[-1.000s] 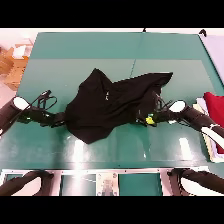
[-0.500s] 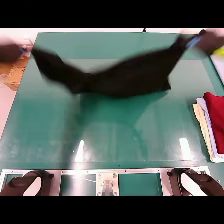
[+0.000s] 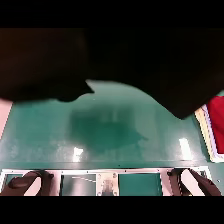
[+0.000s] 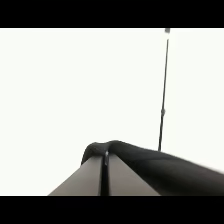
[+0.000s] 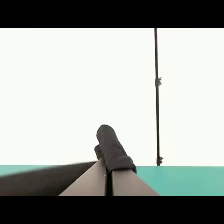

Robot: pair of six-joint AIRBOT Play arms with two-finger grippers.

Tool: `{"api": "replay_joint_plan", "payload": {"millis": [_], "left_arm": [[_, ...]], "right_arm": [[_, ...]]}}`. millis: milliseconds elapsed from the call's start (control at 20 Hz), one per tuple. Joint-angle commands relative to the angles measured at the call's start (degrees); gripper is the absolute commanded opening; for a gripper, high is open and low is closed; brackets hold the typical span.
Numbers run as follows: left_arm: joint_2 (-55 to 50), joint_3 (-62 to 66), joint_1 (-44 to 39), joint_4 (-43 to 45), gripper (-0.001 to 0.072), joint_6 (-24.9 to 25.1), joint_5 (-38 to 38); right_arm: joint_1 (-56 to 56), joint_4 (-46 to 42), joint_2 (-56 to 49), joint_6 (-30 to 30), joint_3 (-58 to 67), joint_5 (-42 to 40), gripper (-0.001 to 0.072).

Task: Fold the shirts.

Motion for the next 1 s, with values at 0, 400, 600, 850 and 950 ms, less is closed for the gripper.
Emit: {"api": "replay_joint_plan", "payload": {"millis": [0,400,600,850,950], "left_arm": [[-1.3,-7.0,0.0,1.7,0.0025,-0.9,-2.9],[-29.6,-27.6,0.0,-11.7,0.0024,10.4,2.3],[-48.2,-27.6,0.0,-18.6,0.0025,14.6,9.6],[-57.2,-27.3,0.0,-30.5,0.0026,22.5,19.3],[-57.0,-27.3,0.5,-30.3,0.0169,22.4,18.2]], "right_arm": [[-1.0,5.2,-0.5,-1.8,-6.2,0.5,0.0010],[10.4,8.6,-13.5,-10.2,-43.9,-17.5,0.0010],[13.3,11.6,-33.4,-10.5,-43.8,-22.4,0.0011],[14.3,17.4,-48.8,-12.8,-34.5,-23.0,0.0012],[13.9,17.3,-50.0,-11.0,-32.4,-22.6,0.0250]]}}
